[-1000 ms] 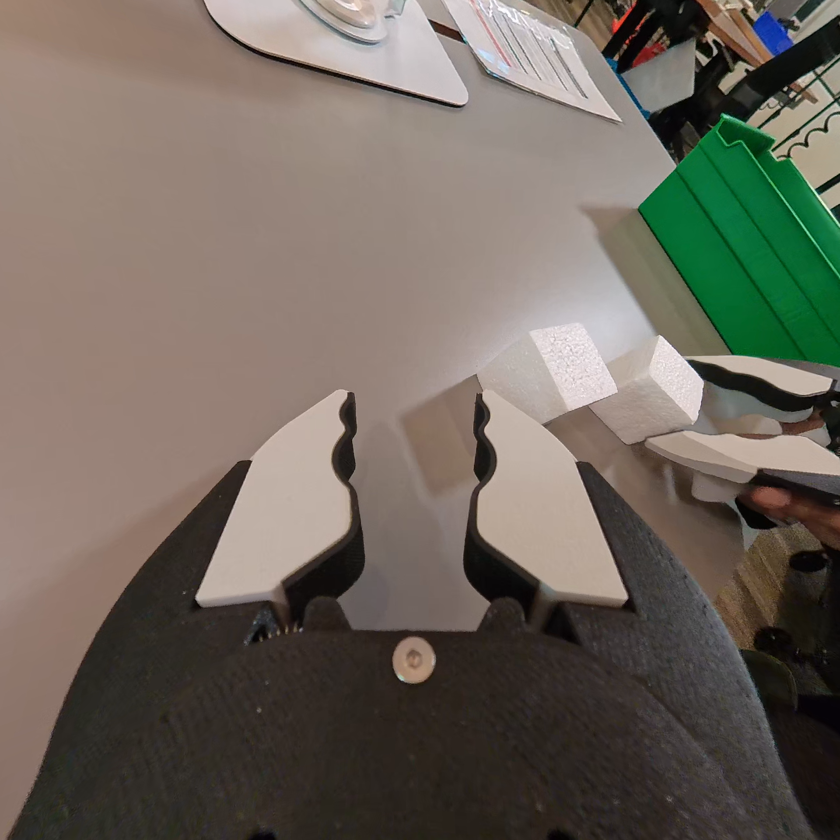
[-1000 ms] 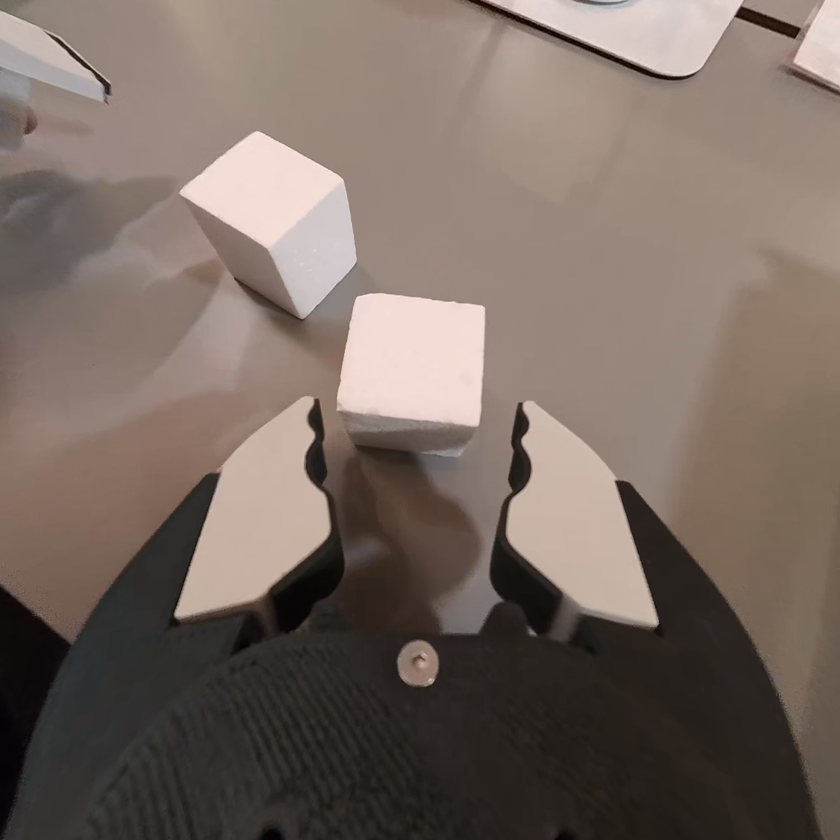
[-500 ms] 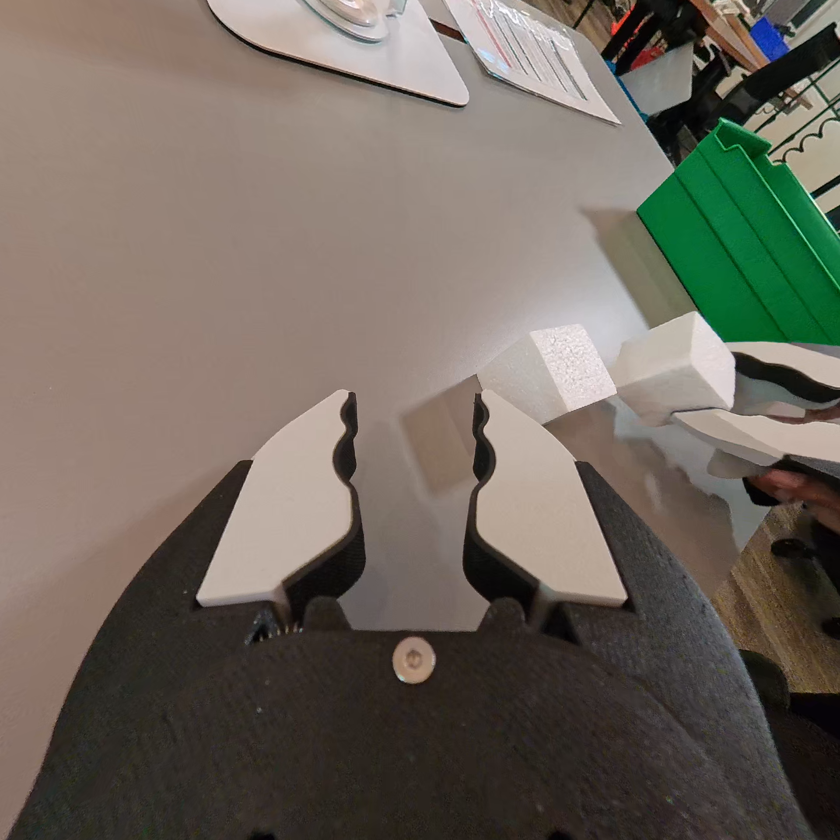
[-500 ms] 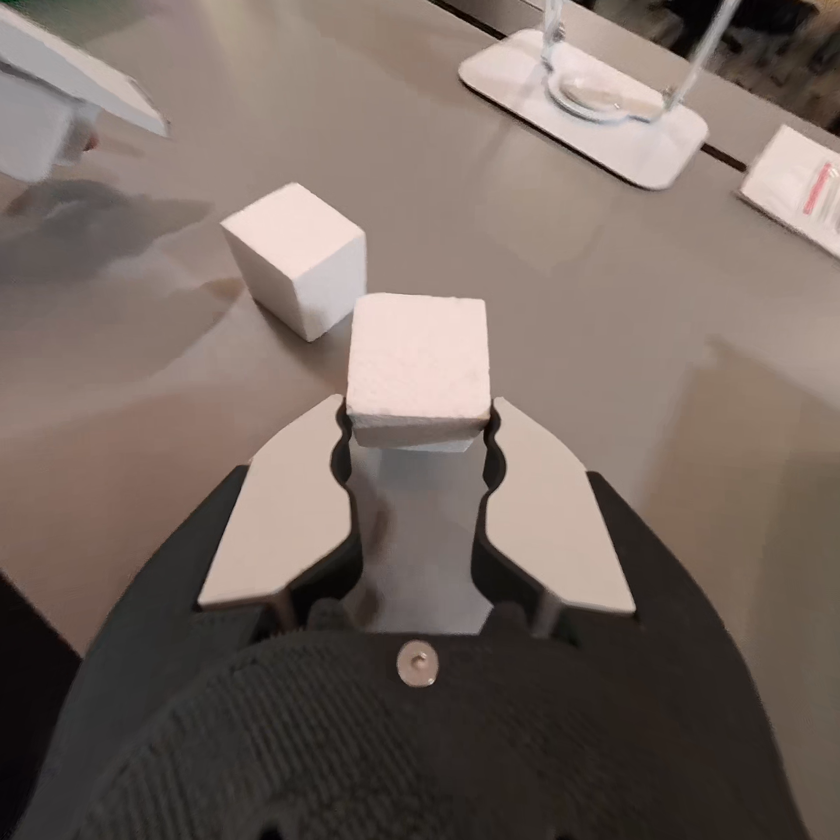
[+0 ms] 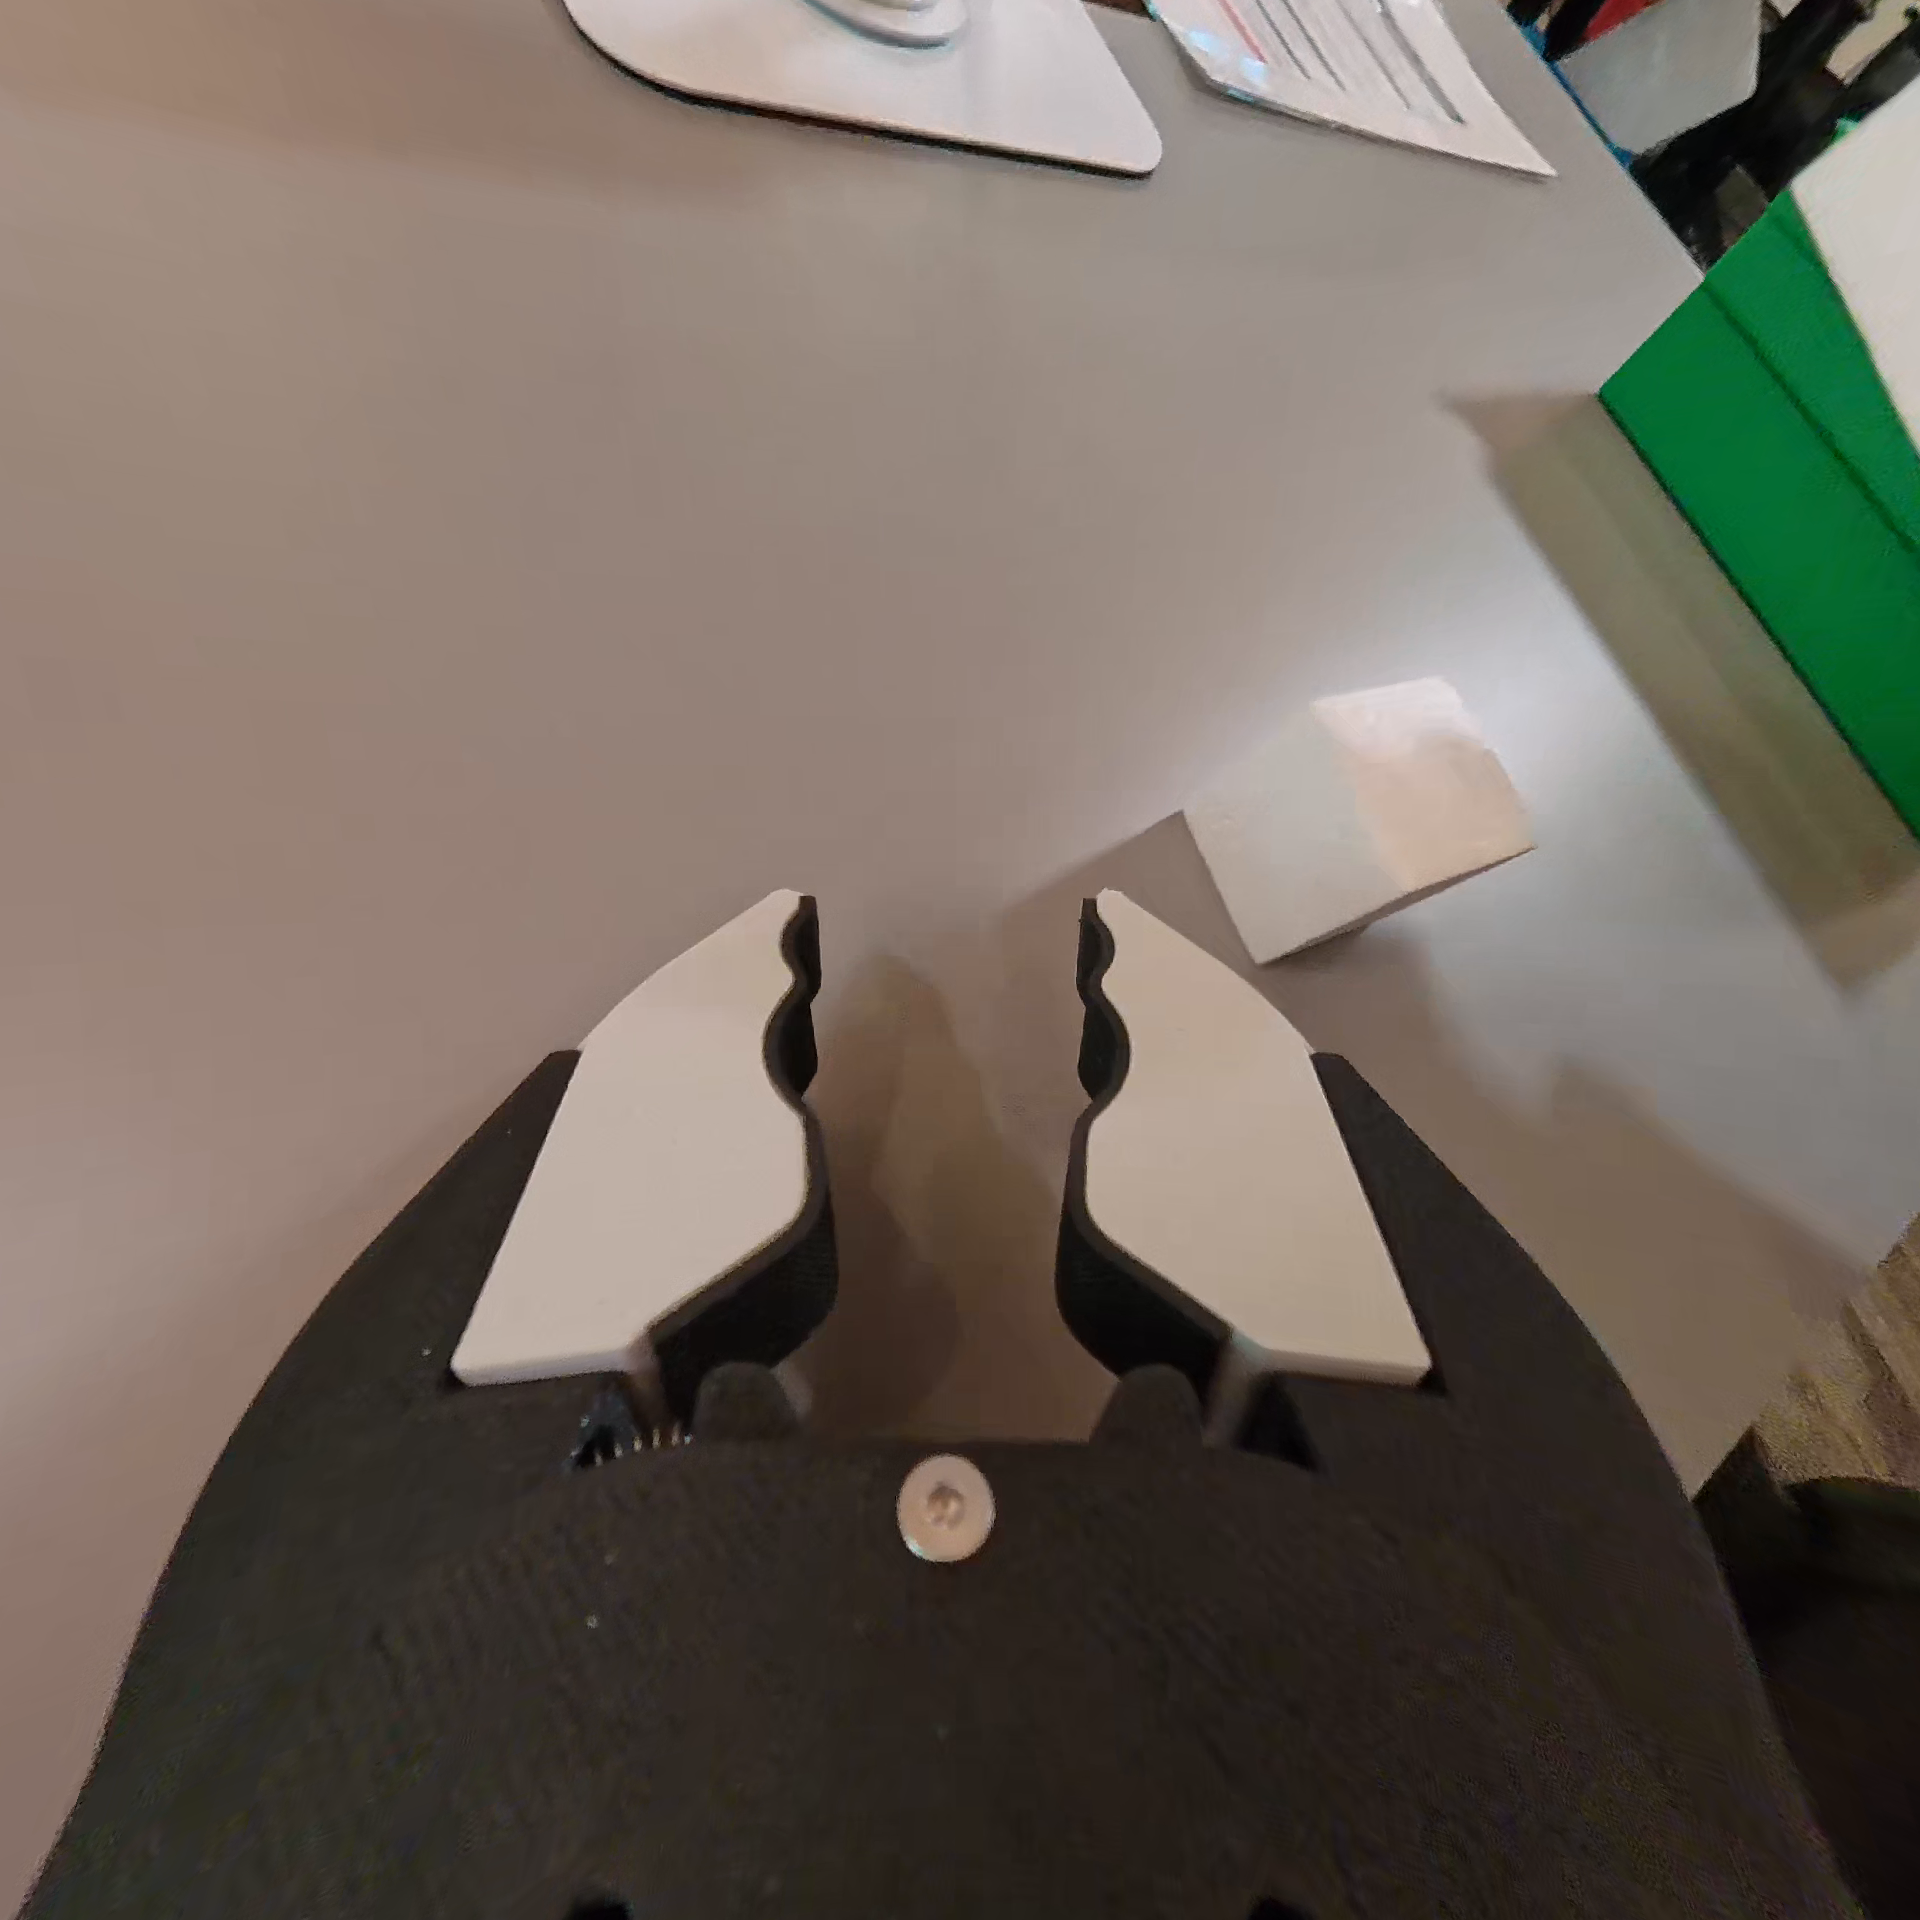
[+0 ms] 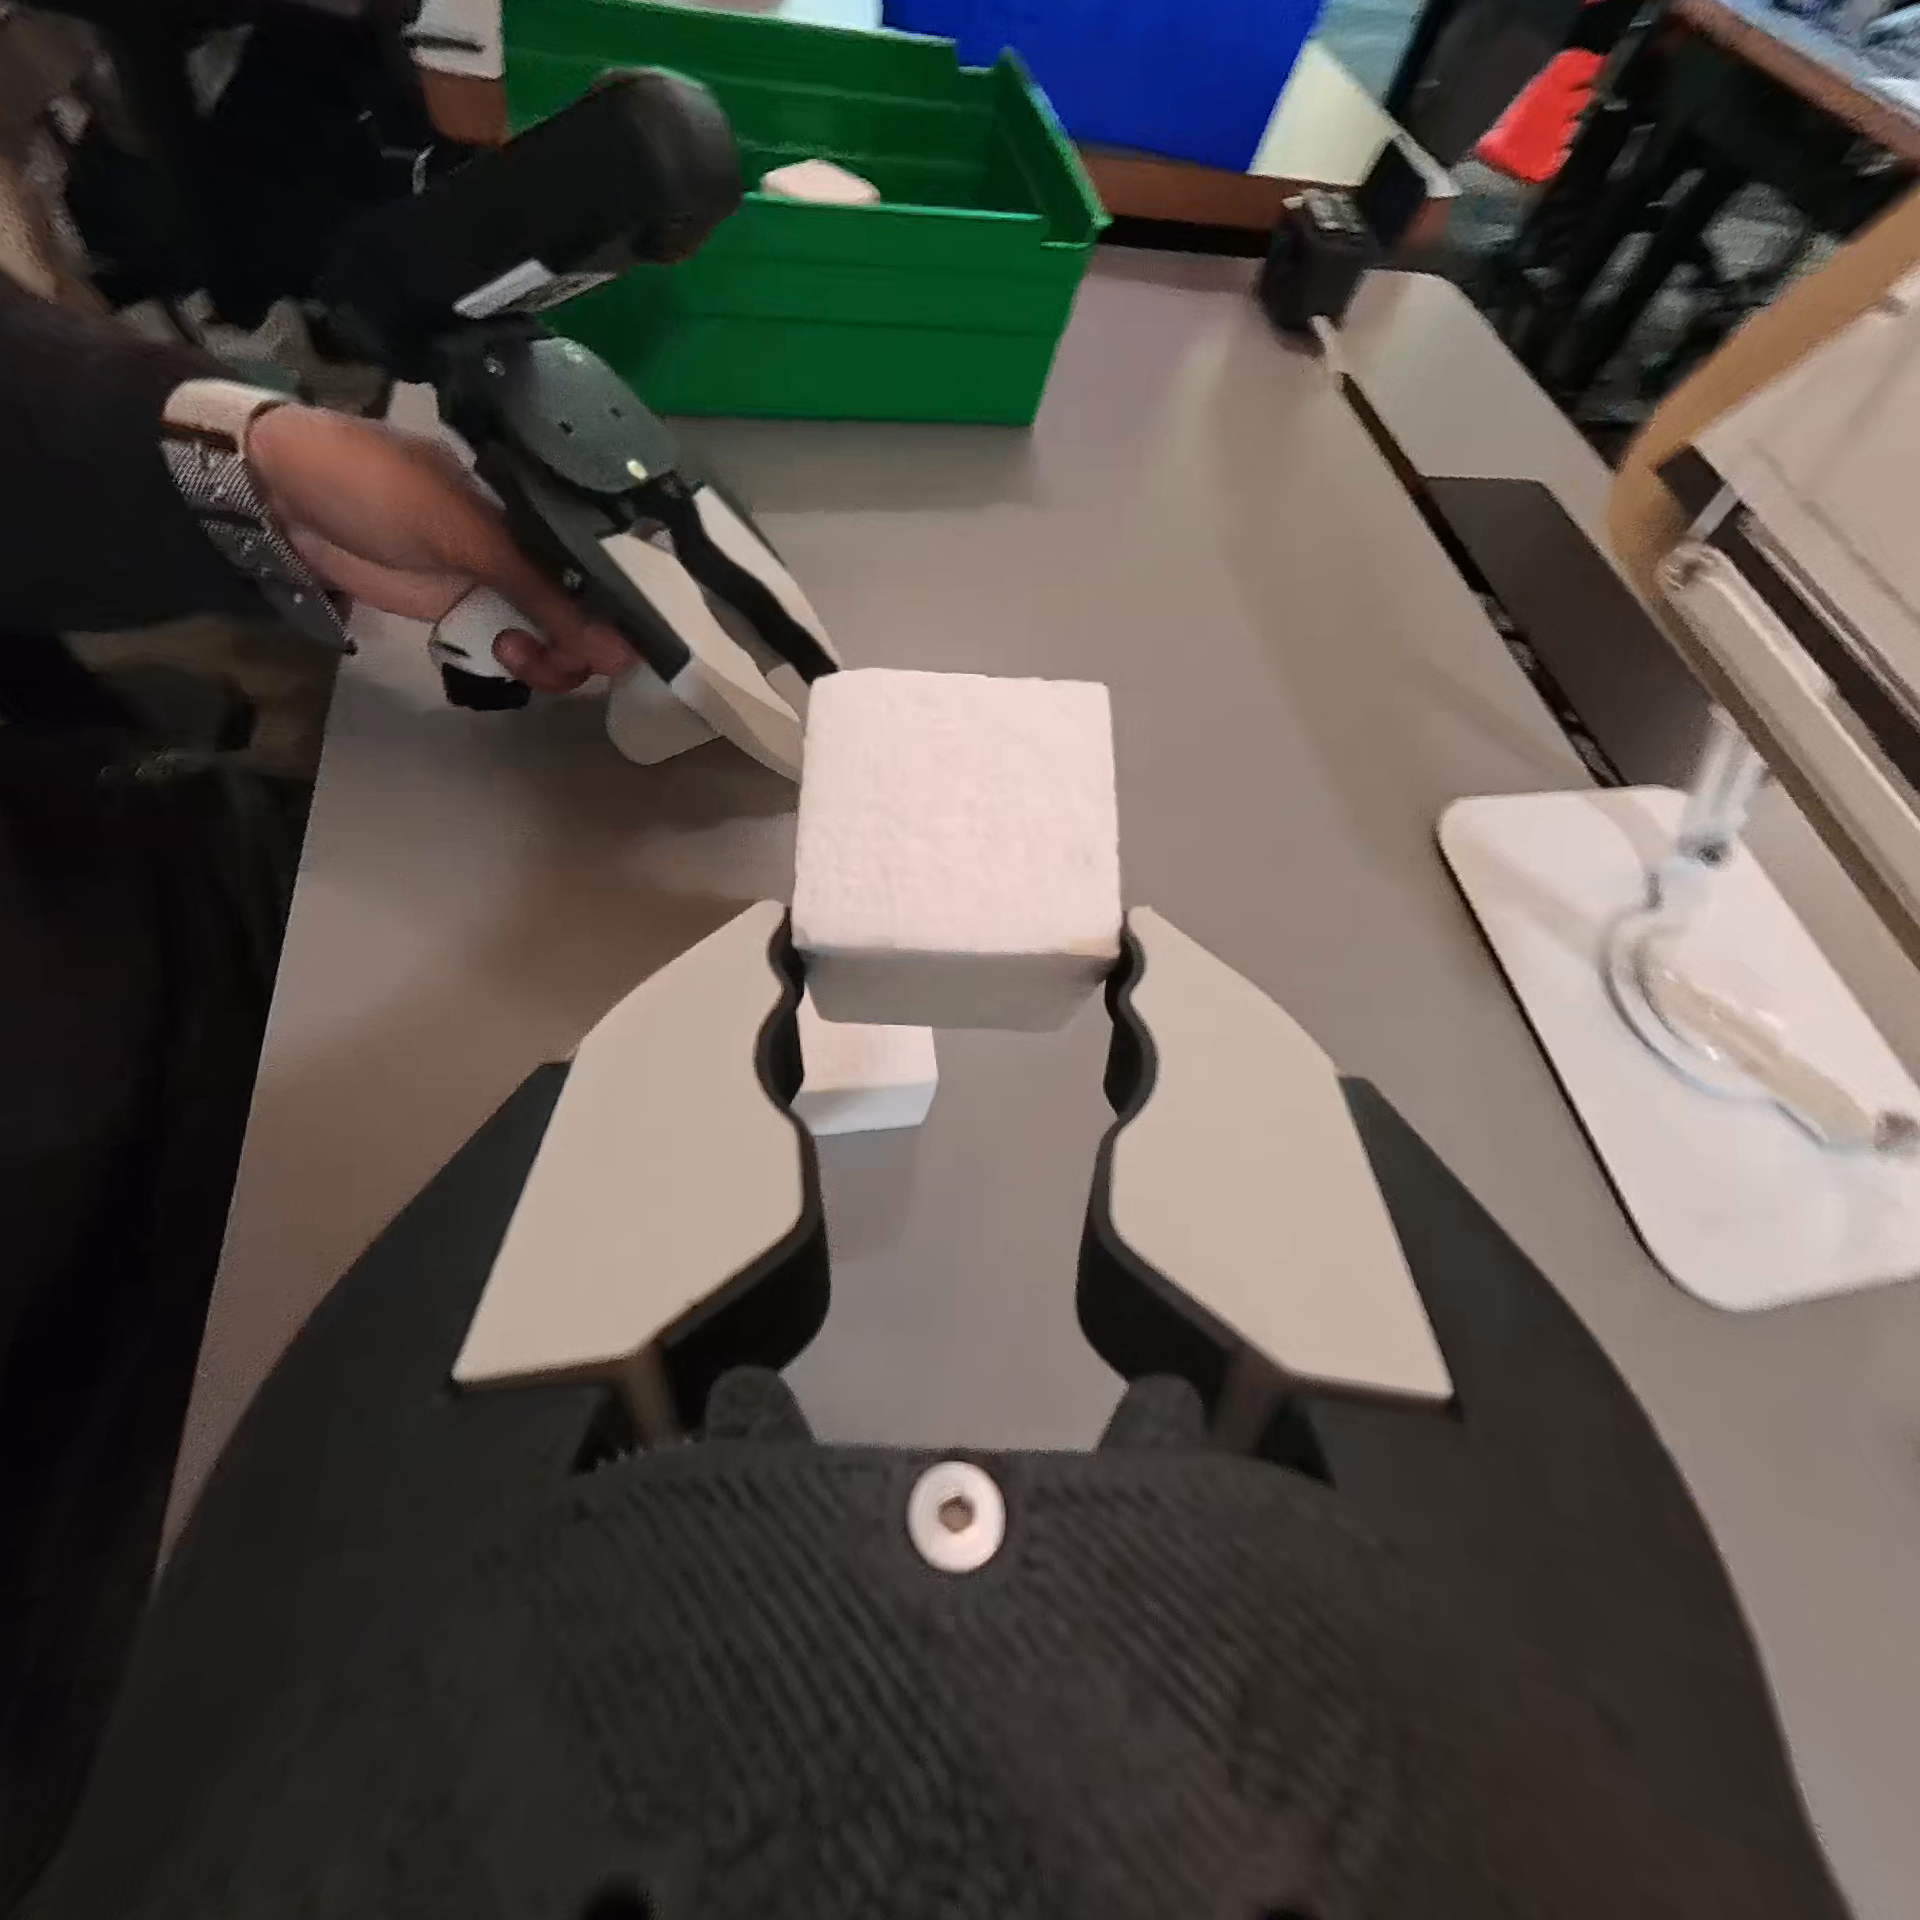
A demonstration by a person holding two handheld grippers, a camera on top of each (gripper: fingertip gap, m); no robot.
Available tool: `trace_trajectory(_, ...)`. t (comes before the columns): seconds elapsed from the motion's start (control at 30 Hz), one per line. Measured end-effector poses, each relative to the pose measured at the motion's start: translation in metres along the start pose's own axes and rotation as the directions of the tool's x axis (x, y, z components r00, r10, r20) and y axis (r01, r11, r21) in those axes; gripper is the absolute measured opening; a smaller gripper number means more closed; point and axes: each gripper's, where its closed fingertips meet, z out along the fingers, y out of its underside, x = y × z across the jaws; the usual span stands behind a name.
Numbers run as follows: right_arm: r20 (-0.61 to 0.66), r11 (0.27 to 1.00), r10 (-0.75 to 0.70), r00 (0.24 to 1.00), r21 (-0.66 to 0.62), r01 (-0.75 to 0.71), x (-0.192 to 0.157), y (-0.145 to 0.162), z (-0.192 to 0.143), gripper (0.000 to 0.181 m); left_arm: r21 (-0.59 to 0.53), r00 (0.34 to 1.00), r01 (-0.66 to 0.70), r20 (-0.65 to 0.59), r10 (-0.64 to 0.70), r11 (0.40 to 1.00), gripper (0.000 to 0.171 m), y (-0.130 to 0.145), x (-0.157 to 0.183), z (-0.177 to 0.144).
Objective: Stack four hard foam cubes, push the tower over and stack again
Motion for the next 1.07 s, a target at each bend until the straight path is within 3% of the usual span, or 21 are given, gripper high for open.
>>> trace_trajectory(0.2,0.129,0.985,-0.096,0.987,-0.133,0.114,-0.016,0.022,0.023,0.057,0.009,0.996,0.083,-0.018,-0.083,0.996,0.049,0.013,-0.006,-0.025)
trace_trajectory(0.6,0.219,0.986,-0.042,0.975,-0.149,0.076,-0.01,0.027,0.042,0.057,0.041,0.986,0.157,0.052,-0.159,0.987,0.049,0.033,-0.031,-0.06)
trace_trajectory(1.07,0.197,0.987,-0.035,0.98,-0.149,0.065,-0.028,0.047,0.042,0.057,0.014,0.989,0.15,-0.009,-0.149,0.989,0.049,0.029,-0.017,-0.048)
